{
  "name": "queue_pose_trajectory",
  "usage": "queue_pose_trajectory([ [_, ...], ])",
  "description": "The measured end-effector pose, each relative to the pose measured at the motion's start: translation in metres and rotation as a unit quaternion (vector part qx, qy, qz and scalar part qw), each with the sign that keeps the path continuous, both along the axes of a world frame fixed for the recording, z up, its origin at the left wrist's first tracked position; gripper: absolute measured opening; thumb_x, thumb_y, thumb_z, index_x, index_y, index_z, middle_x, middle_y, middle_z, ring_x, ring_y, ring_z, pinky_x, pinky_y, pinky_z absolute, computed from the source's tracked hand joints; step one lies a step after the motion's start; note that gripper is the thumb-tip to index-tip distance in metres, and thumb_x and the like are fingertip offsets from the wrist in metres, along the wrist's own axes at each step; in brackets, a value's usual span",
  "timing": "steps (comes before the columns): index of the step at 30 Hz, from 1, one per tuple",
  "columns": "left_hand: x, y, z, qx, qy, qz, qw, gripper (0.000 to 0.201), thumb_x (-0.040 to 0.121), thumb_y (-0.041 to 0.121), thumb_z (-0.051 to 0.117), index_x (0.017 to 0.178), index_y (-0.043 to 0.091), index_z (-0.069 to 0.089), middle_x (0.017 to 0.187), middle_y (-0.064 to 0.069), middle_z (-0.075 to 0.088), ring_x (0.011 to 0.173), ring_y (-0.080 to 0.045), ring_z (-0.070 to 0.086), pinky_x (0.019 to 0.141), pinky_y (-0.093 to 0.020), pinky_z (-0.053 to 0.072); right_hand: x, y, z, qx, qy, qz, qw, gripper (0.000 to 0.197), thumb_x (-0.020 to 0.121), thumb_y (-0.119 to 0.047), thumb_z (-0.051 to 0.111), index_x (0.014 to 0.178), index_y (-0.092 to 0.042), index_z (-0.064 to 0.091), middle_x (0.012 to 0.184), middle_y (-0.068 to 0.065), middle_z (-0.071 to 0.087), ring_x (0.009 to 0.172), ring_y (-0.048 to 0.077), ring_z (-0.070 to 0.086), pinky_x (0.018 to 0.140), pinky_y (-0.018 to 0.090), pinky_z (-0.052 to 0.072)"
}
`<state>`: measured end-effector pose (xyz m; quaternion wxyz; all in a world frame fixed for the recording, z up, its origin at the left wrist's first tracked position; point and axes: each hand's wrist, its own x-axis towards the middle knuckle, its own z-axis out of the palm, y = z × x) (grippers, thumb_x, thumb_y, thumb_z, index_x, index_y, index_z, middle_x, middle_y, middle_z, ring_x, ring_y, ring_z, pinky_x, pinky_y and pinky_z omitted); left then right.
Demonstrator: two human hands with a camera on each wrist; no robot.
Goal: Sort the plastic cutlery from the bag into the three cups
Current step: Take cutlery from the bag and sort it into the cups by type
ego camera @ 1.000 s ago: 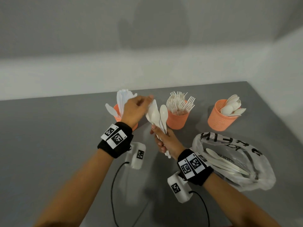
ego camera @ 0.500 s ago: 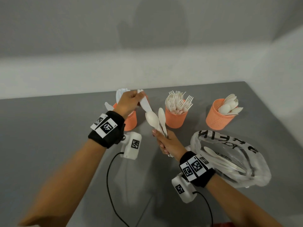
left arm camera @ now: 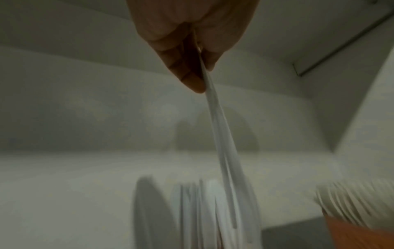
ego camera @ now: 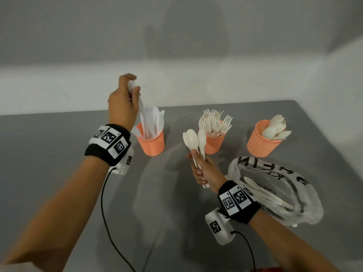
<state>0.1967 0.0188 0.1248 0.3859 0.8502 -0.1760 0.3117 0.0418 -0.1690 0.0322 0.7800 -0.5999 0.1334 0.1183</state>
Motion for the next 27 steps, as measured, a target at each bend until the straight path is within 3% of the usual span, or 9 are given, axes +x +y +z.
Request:
queue_pose_trajectory([
  [5, -0.006, -0.005, -0.037, 0.093, 0.055, 0.020, 0.994, 0.028, 0.096, 0.018, 0.044, 0.120, 0.005, 0.049, 0.068, -0.013, 0.055, 0.062, -0.028, 0.054, 0.062, -0.031, 0.040, -0.001, -0.002, 0.006, 0.042, -0.006, 0.006, 0.999, 0.031, 0.098, -0.043, 0.032, 0.107, -0.024, 0.055, 0.042, -0.007, 0.034, 0.030, 0.002, 0.023, 0.031, 0.011, 0.020],
  [7, -0.008, -0.008, -0.046, 0.142, 0.067, 0.037, 0.987, 0.026, 0.094, 0.016, 0.047, 0.115, 0.003, 0.053, 0.068, -0.017, 0.060, 0.063, -0.031, 0.058, 0.077, -0.040, 0.046, -0.002, -0.004, 0.010, 0.064, -0.001, 0.017, 0.998, 0.034, 0.097, -0.044, 0.031, 0.109, -0.023, 0.055, 0.043, -0.006, 0.034, 0.030, 0.002, 0.024, 0.031, 0.012, 0.022],
  [9, -0.005, -0.009, -0.060, 0.233, 0.018, 0.081, 0.969, 0.019, 0.089, 0.013, 0.053, 0.103, 0.003, 0.061, 0.065, -0.016, 0.065, 0.068, -0.032, 0.065, 0.102, -0.053, 0.035, -0.004, -0.007, 0.014, 0.092, 0.007, 0.027, 0.995, 0.035, 0.098, -0.043, 0.029, 0.109, -0.021, 0.054, 0.043, -0.006, 0.035, 0.029, 0.002, 0.025, 0.030, 0.012, 0.023],
  [11, -0.003, -0.010, -0.071, 0.322, 0.002, 0.099, 0.942, 0.017, 0.084, 0.013, 0.056, 0.096, 0.003, 0.064, 0.067, -0.016, 0.069, 0.083, -0.030, 0.068, 0.102, -0.065, 0.023, -0.005, -0.010, 0.019, 0.119, 0.015, 0.036, 0.992, 0.035, 0.099, -0.043, 0.026, 0.106, -0.021, 0.053, 0.041, -0.008, 0.034, 0.028, 0.001, 0.025, 0.029, 0.013, 0.024],
  [15, -0.006, -0.012, -0.081, 0.381, 0.028, 0.064, 0.922, 0.034, 0.086, 0.015, 0.058, 0.116, -0.001, 0.055, 0.100, -0.021, 0.069, 0.124, -0.036, 0.050, 0.104, -0.068, 0.012, -0.008, -0.012, 0.024, 0.141, 0.020, 0.048, 0.989, 0.036, 0.099, -0.044, 0.024, 0.105, -0.023, 0.053, 0.038, -0.008, 0.031, 0.027, 0.001, 0.025, 0.030, 0.014, 0.027],
  [18, -0.019, -0.022, -0.070, 0.293, 0.007, 0.035, 0.955, 0.042, 0.092, 0.020, 0.048, 0.128, -0.002, 0.048, 0.128, -0.019, 0.055, 0.130, -0.037, 0.041, 0.111, -0.055, 0.016, -0.008, -0.012, 0.025, 0.137, 0.020, 0.050, 0.989, 0.036, 0.098, -0.045, 0.025, 0.106, -0.024, 0.053, 0.038, -0.008, 0.031, 0.028, 0.002, 0.026, 0.031, 0.014, 0.028],
  [21, -0.056, -0.043, -0.046, 0.006, 0.110, -0.040, 0.993, 0.037, 0.096, 0.023, 0.044, 0.126, 0.004, 0.052, 0.119, -0.013, 0.061, 0.109, -0.023, 0.057, 0.095, -0.022, 0.040, -0.010, -0.009, 0.025, 0.105, 0.009, 0.038, 0.994, 0.035, 0.097, -0.045, 0.028, 0.106, -0.024, 0.055, 0.039, -0.008, 0.033, 0.030, 0.002, 0.029, 0.033, 0.014, 0.029],
  [23, -0.080, -0.059, -0.037, -0.101, 0.216, -0.073, 0.969, 0.032, 0.094, 0.021, 0.050, 0.120, 0.004, 0.055, 0.101, -0.007, 0.064, 0.086, -0.012, 0.060, 0.075, -0.009, 0.045, -0.011, -0.006, 0.024, 0.056, -0.004, 0.021, 0.998, 0.035, 0.097, -0.045, 0.032, 0.108, -0.025, 0.058, 0.041, -0.008, 0.036, 0.032, 0.003, 0.030, 0.034, 0.014, 0.029],
  [27, -0.110, -0.080, -0.041, -0.266, 0.377, -0.145, 0.875, 0.023, 0.092, 0.007, 0.052, 0.112, -0.004, 0.053, 0.088, -0.012, 0.062, 0.071, -0.012, 0.064, 0.059, -0.018, 0.056, -0.016, -0.003, 0.024, 0.001, -0.030, 0.001, 1.000, 0.045, 0.097, -0.043, 0.035, 0.125, -0.010, 0.049, 0.043, -0.007, 0.044, 0.031, 0.004, 0.031, 0.034, 0.016, 0.031],
])
